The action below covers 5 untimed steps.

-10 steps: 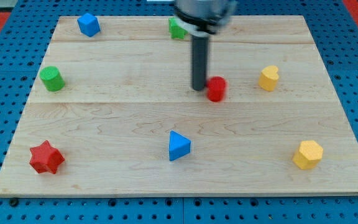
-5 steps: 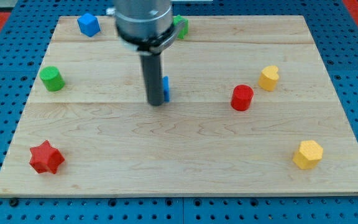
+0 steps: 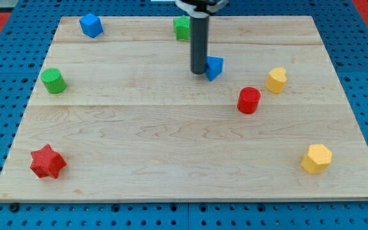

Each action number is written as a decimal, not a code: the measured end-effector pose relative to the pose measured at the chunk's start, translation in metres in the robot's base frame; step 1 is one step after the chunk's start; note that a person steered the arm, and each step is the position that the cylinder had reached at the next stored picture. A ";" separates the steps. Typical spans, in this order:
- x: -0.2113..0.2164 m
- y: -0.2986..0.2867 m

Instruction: Move the blue triangle to the top right

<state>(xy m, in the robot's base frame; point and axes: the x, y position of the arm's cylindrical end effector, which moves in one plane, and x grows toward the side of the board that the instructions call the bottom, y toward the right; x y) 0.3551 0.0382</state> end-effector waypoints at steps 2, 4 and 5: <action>0.039 0.049; 0.000 0.063; -0.029 0.083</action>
